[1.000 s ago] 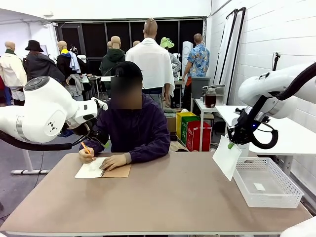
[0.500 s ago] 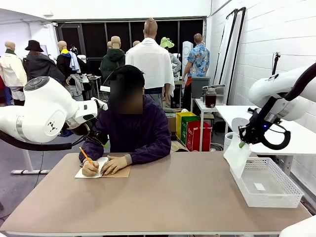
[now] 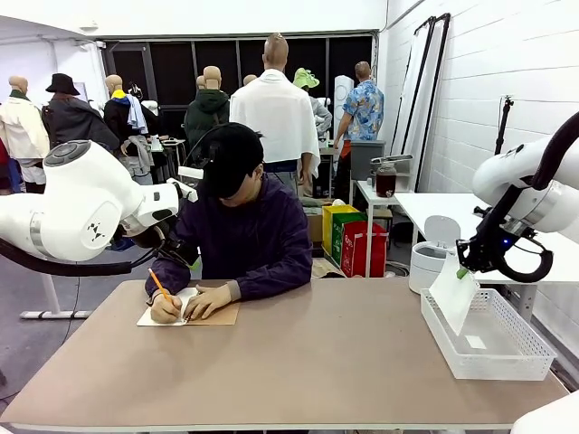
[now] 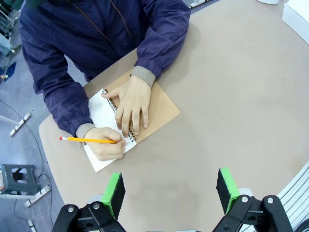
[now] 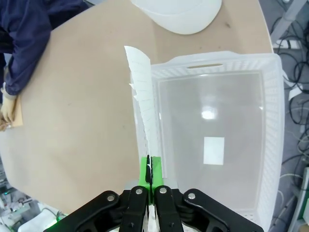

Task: Sort the paper based on its condition.
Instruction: If a person hands you a paper, place it in the Organizing basket , and if it's crumpled, put it in the Trash can.

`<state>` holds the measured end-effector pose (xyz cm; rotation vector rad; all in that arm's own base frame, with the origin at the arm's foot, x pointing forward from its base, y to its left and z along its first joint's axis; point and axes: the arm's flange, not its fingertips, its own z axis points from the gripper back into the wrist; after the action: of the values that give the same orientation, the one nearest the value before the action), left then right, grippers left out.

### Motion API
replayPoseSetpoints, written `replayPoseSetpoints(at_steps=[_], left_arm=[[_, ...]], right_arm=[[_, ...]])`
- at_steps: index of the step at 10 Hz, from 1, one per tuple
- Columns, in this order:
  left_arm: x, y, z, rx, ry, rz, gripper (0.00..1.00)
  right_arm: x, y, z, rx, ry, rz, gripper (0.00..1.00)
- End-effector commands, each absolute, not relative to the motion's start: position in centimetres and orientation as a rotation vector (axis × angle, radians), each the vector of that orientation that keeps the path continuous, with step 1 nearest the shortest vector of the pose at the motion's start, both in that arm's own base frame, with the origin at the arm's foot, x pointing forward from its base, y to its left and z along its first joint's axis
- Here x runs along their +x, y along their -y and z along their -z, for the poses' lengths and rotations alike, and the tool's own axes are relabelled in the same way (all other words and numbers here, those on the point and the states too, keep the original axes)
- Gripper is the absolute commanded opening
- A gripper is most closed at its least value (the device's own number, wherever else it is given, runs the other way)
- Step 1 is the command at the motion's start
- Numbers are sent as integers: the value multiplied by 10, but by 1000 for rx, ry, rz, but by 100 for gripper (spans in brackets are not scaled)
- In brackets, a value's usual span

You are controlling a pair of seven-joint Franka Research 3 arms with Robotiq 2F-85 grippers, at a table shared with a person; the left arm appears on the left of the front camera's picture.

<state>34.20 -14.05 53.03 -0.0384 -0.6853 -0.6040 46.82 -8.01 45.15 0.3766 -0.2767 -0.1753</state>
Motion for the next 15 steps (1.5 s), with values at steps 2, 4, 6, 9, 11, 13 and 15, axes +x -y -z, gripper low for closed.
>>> replayPoseSetpoints(at_steps=[2, 4, 6, 9, 11, 13, 15], left_arm=[[343, 140, -530, -37, 684, 603, 100], [343, 140, -530, -37, 684, 603, 100], [343, 140, -530, -37, 684, 603, 100], [343, 140, -530, -37, 684, 603, 100], [343, 140, -530, -37, 684, 603, 100], [343, 140, -530, -37, 684, 603, 100], [343, 140, -530, -37, 684, 603, 100]], right_arm=[[472, 82, -423, 428, 259, 171, 0], [470, 80, -407, 427, 236, 207, 0], [466, 79, -391, 398, 229, 242, 0], [460, 79, -362, 306, 190, 247, 0], [461, 75, -354, 254, 178, 267, 0], [463, 70, -352, 227, 157, 284, 0], [466, 66, -354, 218, 110, 286, 38]])
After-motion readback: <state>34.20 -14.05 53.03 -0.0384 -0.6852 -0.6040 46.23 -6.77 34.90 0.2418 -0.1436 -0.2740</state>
